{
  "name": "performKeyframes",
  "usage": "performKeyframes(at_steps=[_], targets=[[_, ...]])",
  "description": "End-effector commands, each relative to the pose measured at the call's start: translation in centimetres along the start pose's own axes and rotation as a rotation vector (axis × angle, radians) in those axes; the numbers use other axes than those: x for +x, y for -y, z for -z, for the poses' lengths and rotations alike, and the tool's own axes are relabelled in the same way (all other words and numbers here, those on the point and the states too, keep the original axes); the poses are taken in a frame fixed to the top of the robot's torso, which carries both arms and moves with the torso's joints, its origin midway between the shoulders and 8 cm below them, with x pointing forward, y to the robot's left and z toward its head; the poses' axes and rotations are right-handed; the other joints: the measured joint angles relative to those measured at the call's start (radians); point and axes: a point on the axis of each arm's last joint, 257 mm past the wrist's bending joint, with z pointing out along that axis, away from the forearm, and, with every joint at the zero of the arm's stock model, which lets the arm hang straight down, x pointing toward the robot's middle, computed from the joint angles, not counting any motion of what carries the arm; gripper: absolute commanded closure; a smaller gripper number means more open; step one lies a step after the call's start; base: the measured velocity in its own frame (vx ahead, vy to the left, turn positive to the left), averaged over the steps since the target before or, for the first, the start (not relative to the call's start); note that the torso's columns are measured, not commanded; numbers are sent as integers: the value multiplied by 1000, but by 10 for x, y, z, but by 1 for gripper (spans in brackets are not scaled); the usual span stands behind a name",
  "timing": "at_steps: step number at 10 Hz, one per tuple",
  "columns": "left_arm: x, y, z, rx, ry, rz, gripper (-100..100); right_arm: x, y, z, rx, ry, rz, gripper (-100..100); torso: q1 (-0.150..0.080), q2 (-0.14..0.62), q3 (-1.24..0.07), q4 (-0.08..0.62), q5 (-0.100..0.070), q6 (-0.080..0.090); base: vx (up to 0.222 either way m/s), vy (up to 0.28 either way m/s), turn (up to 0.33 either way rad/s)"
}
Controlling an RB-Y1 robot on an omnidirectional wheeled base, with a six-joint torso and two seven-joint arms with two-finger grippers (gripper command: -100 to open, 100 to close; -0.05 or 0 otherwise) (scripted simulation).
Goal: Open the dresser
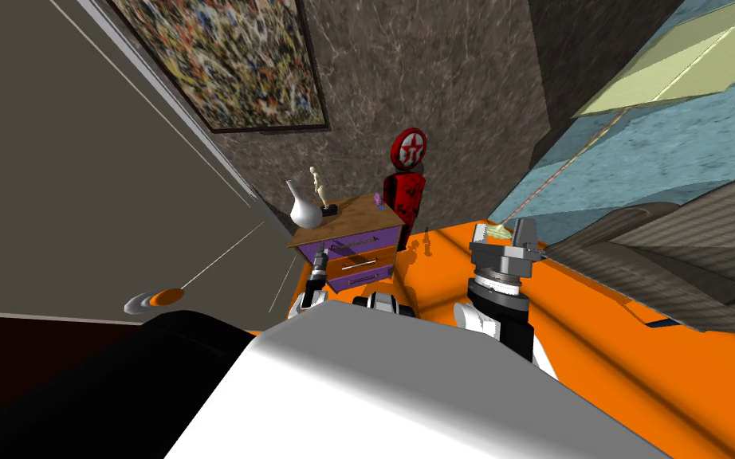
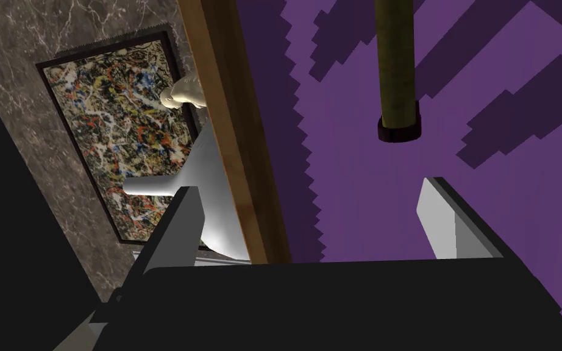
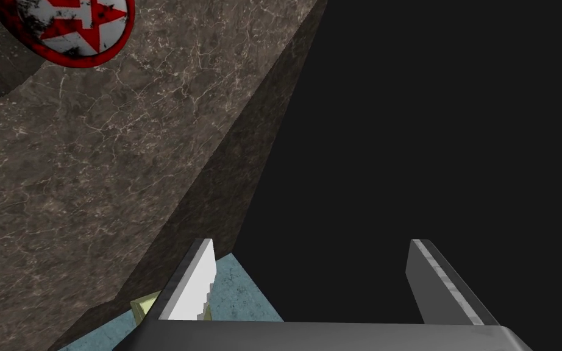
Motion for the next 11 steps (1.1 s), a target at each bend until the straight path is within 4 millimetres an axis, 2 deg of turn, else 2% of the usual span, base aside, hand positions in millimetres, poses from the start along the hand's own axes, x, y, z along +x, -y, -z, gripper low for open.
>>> performKeyframes(at_steps=[1, 5, 8, 9, 10, 11], targets=[[-5, -25, 13, -46, 38, 27, -100, 0, 0, 0, 0, 0, 0, 0, 0, -1, 0, 0, 0, 0, 45, -129, 64], [1, -51, 31, -102, 98, 88, -100, 0, 0, 0, 0, 0, 0, 0, 2, -1, -1, 0, 1, 0, 39, -91, 45], [-6, -43, 19, -96, 91, 77, -100, 0, 0, 0, 0, 0, 0, 0, 4, -1, -1, 0, 1, 0, 38, -11, -4], [-4, -44, 22, -94, 91, 77, -100, 0, 0, 0, 0, 0, 0, 0, 2, -3, -2, -1, 1, 0, 31, 2, -1], [0, -49, 28, -97, 90, 79, 100, 0, 0, 0, 0, 0, 0, 0, 1, -1, -1, 0, 0, 0, -31, 4, 14], [-1, -47, 25, -98, 91, 79, 100, 0, 0, 0, 0, 0, 0, 0, 1, 3, 1, 1, 0, 0, -23, 1, 12]])
